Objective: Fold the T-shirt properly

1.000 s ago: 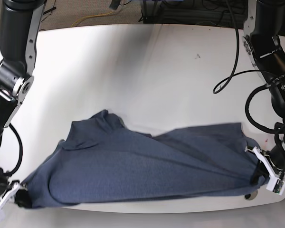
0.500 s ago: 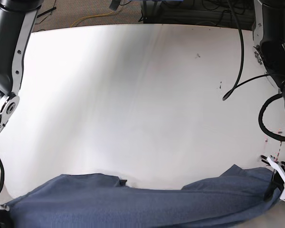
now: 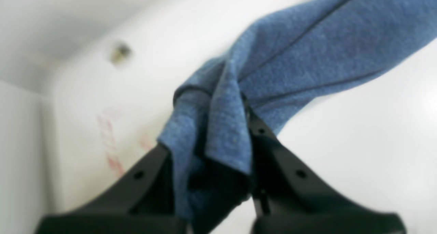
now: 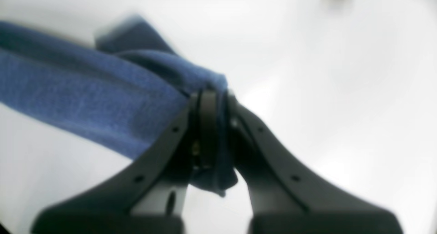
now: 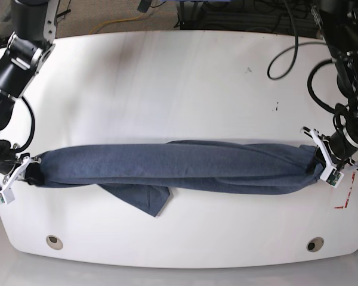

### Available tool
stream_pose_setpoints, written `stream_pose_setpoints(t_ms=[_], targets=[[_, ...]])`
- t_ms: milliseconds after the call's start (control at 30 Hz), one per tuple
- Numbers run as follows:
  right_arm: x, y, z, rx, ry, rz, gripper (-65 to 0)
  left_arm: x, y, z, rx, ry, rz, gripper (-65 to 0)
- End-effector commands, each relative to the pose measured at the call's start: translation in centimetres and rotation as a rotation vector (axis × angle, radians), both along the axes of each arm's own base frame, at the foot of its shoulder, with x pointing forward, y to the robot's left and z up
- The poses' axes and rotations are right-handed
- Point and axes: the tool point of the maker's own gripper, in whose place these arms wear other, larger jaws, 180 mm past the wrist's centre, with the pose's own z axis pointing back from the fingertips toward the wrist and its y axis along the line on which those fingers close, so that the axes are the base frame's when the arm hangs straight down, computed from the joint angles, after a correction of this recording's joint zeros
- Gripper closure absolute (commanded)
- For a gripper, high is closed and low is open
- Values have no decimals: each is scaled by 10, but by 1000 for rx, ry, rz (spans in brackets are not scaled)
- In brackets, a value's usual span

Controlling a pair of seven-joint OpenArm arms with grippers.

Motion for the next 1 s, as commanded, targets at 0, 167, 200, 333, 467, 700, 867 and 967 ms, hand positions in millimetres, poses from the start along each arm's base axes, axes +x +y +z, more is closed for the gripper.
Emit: stream_pose_setpoints(t_ms=[0, 167, 200, 333, 467, 700, 867, 967], targets=[[-10, -7, -3, 25, -22, -34, 0, -9, 6, -4, 13, 8, 6, -13], [-65, -10, -66, 87, 120, -99, 0, -42, 9, -46, 16, 131, 13, -14], [-76, -11, -75, 100, 142, -117, 0, -50, 11, -53, 25, 155, 13, -15], [-104, -10, -94, 156, 182, -142, 0, -69, 15, -72, 36, 223, 12, -17], [-132, -5, -107, 215, 217, -145, -24, -87, 15, -89, 38, 279, 11, -31], [-176, -1, -133, 236, 317, -158, -184, -125, 15, -117, 39, 390, 10, -263], [-186, -2, -137, 235, 339, -162, -306, -141, 15, -127, 38, 433, 9, -386], [-182, -4, -134, 231, 327, -160, -382, -137, 25, -117, 39, 400, 39, -386]])
